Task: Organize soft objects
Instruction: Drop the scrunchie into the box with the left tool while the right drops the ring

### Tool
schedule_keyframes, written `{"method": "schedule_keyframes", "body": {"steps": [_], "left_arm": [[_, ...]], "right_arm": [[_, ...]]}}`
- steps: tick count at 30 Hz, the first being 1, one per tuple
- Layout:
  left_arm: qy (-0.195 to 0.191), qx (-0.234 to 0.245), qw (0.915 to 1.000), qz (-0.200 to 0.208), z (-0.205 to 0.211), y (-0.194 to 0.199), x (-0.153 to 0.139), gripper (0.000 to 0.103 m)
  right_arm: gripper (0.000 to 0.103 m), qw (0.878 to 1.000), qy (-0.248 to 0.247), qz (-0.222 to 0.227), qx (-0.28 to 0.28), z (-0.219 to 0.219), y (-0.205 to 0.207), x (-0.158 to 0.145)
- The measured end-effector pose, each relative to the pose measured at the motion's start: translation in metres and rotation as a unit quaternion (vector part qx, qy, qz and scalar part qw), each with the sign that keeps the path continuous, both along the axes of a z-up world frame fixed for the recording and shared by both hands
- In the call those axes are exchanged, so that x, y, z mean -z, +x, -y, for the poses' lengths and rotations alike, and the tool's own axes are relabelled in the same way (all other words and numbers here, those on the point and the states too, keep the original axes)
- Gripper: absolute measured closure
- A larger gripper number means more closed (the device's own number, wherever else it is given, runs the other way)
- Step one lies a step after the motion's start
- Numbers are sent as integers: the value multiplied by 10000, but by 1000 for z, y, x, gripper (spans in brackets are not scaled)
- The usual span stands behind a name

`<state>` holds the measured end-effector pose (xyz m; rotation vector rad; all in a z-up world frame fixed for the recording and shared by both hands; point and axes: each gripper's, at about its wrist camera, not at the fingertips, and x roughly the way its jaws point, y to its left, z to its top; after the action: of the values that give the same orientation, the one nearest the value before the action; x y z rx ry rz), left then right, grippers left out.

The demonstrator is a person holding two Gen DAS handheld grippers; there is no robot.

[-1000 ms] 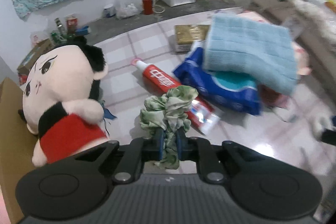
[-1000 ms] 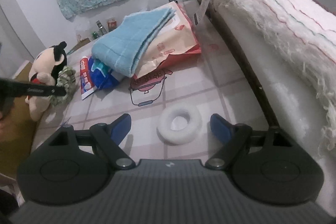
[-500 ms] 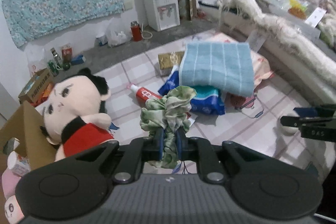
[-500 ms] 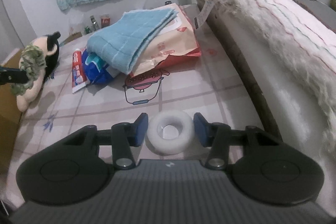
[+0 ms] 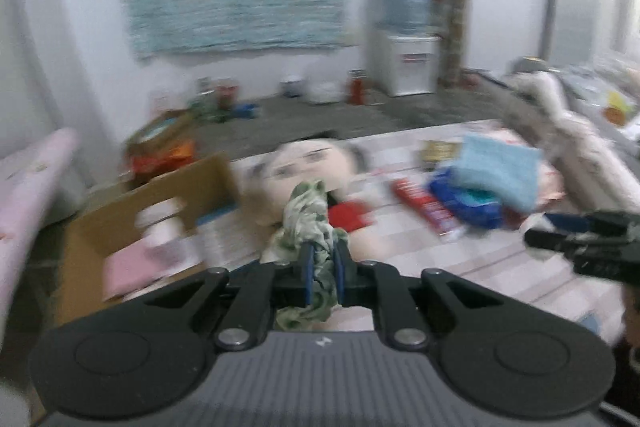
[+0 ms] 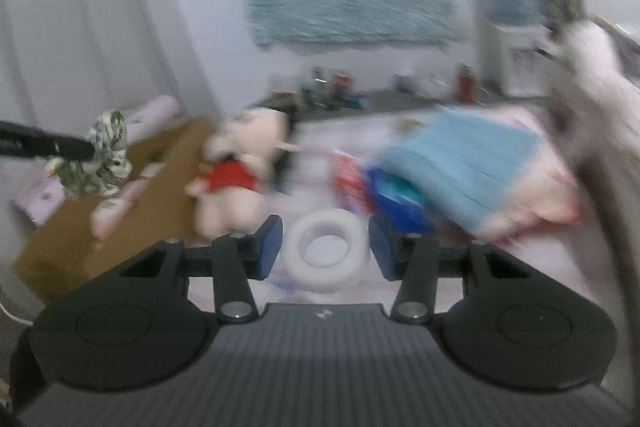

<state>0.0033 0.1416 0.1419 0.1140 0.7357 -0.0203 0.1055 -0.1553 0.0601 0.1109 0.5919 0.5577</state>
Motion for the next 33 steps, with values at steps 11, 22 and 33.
{"method": "schedule_keyframes", "body": {"steps": [11, 22, 33], "left_arm": [[472, -1491, 9870, -370, -151, -45, 22, 92], [966, -533, 9742, -1969, -197, 17, 119, 82], [1214, -585, 9792, -1519, -199, 11, 115, 31]], "right_arm": [[56, 9852, 500, -167, -1632, -175, 11, -49], [57, 9623, -473, -1188, -2399, -355, 36, -8], [56, 9315, -1475, -1992, -2664, -394, 42, 42]]}}
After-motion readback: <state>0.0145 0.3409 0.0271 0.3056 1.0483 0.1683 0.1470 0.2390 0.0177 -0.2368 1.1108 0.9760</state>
